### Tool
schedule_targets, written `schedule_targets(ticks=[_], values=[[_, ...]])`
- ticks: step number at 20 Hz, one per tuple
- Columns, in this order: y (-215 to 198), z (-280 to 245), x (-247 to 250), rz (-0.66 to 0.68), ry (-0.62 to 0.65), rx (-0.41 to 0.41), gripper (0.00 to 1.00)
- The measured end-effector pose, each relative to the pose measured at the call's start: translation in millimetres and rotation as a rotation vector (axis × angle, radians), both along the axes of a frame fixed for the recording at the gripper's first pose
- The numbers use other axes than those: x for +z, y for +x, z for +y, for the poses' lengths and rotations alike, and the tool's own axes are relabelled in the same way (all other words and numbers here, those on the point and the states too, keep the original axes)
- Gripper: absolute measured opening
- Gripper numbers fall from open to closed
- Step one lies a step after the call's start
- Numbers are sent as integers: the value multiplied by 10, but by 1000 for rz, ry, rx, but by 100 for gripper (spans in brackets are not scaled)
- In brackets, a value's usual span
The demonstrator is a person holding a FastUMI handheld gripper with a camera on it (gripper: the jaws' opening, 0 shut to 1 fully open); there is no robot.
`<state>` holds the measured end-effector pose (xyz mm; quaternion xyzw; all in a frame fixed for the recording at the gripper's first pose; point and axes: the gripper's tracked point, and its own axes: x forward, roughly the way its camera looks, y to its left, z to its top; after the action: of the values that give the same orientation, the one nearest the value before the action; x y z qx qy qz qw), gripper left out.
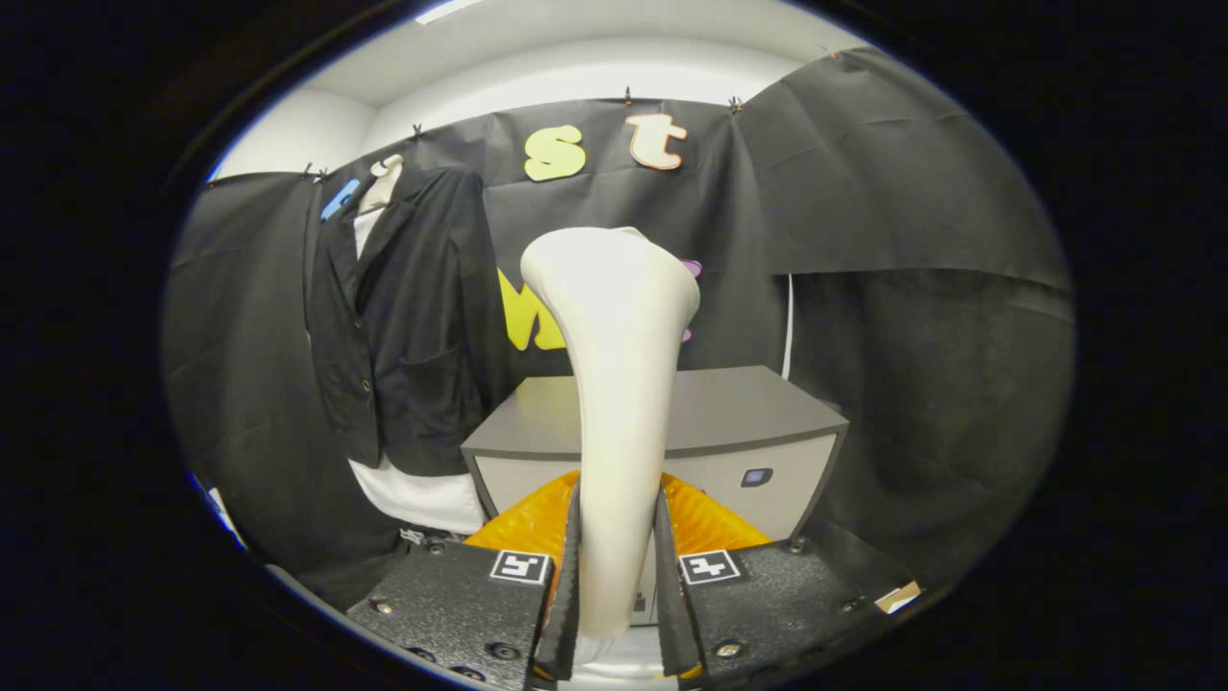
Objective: Iron the clothes twice with a garment steamer, once on the left side and once on the right side.
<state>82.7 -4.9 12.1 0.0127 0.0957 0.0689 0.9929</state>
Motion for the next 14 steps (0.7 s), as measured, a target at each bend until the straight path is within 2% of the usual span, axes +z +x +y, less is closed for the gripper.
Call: schedule_targets(ticks=[14], values=[[-120, -44, 1, 3, 4, 3, 36]])
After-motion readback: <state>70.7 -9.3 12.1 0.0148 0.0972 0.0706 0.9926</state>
